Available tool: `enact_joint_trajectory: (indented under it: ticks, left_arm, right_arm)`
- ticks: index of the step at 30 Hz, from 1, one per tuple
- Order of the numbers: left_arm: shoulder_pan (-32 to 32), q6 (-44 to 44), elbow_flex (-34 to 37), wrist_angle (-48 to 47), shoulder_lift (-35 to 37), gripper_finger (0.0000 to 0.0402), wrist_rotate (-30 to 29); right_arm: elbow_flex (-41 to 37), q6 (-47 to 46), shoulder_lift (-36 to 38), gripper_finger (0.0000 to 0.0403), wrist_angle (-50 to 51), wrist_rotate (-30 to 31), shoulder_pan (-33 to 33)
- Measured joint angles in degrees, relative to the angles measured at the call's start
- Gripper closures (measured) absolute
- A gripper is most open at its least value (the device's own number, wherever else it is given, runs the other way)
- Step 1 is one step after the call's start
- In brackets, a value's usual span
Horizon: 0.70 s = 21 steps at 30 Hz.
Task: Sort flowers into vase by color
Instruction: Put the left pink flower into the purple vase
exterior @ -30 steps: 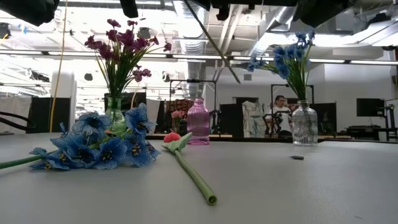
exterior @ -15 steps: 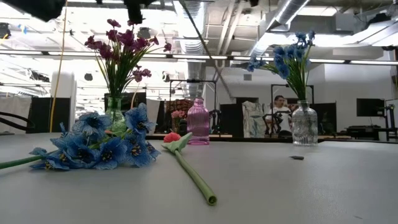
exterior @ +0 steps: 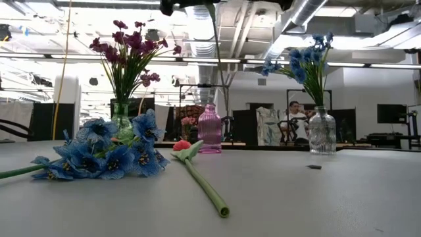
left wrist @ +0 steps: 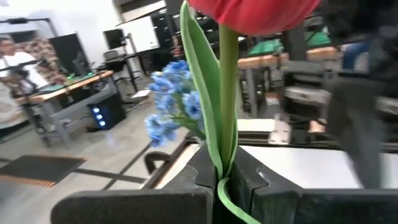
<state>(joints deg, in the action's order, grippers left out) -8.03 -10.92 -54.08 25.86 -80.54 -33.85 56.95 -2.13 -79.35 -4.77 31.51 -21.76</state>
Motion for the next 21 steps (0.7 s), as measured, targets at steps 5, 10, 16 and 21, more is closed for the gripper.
enact_joint_trajectory:
  ticks: [5, 10, 16, 21]
  left_arm:
    - [4.0, 0.0, -3.6, -3.1, 0.0, 0.0401, 0.0]
    - [8.0, 0.0, -6.4, -6.1, 0.0, 0.0401, 0.2]
    - [12.2, -1.0, -8.1, -7.3, 0.0, 0.0401, 0.4]
    - [15.0, -1.0, -8.2, -7.7, 0.0, 0.0401, 0.4]
  right_arm:
    - [0.0, 0.0, -0.6, 0.0207, 0.9, -0.1, 0.0]
    - [0.0, 0.0, -0.5, 0.0207, 2.4, -0.1, 0.1]
    - [0.0, 0.1, -0.5, 0.0207, 3.3, -0.1, 0.1]
    - [0.0, 0.1, -0.5, 0.0207, 3.2, -0.1, 0.2]
